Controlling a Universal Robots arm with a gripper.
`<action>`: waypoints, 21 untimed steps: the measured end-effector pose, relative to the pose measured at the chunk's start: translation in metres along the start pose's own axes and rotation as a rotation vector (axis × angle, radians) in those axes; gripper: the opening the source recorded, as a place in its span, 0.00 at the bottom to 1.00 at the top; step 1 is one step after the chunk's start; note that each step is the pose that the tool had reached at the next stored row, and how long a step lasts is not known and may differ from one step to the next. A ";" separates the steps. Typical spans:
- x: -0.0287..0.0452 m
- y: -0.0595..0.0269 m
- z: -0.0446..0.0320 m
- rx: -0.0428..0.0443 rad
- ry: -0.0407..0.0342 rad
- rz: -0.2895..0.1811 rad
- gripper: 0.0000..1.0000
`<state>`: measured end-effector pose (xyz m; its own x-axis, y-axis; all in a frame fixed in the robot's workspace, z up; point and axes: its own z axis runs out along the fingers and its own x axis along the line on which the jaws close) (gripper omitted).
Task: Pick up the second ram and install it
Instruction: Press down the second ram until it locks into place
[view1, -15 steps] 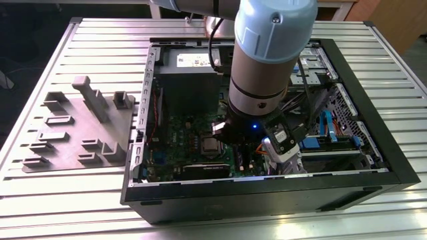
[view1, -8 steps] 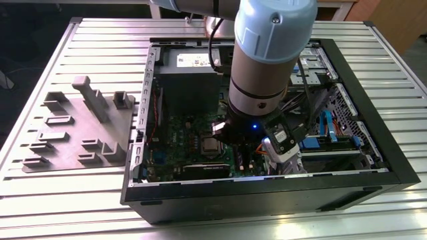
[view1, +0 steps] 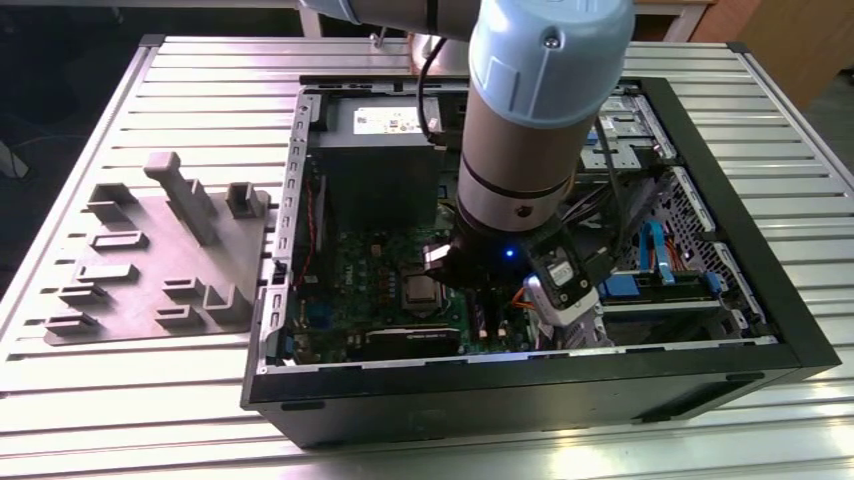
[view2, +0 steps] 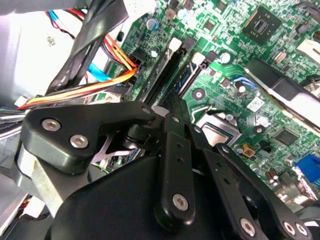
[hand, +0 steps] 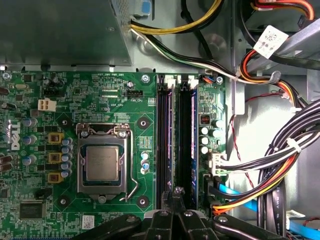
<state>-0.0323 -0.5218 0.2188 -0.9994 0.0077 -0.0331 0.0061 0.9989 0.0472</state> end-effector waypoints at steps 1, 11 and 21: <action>-0.0001 0.0002 -0.0032 0.0002 0.0001 0.000 0.10; -0.0007 0.0017 -0.0219 0.0030 0.0009 0.000 0.10; -0.0004 0.0282 -0.0204 0.0031 0.0009 0.000 0.10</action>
<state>-0.0324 -0.4946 0.2405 -0.9995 0.0077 -0.0322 0.0062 0.9990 0.0441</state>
